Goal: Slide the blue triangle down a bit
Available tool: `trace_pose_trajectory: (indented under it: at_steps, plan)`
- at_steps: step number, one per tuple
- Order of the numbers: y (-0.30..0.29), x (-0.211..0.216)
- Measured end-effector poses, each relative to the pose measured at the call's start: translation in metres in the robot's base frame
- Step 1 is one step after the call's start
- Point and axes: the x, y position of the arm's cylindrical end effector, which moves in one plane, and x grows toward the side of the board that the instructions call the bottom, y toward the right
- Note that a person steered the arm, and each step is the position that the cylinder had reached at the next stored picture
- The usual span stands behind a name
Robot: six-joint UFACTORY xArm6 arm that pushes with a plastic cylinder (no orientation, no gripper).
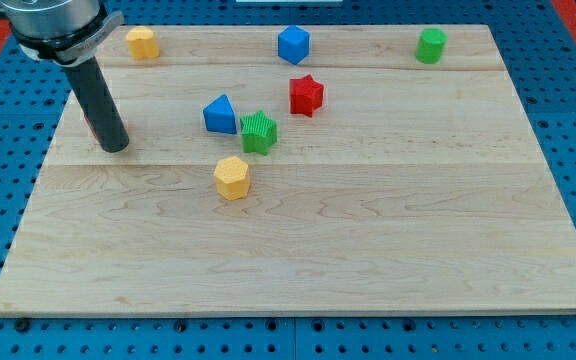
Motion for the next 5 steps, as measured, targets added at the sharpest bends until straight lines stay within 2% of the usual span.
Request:
trace_pose_trajectory:
  at_steps: [5]
  plan:
    - [0.067,0.0]
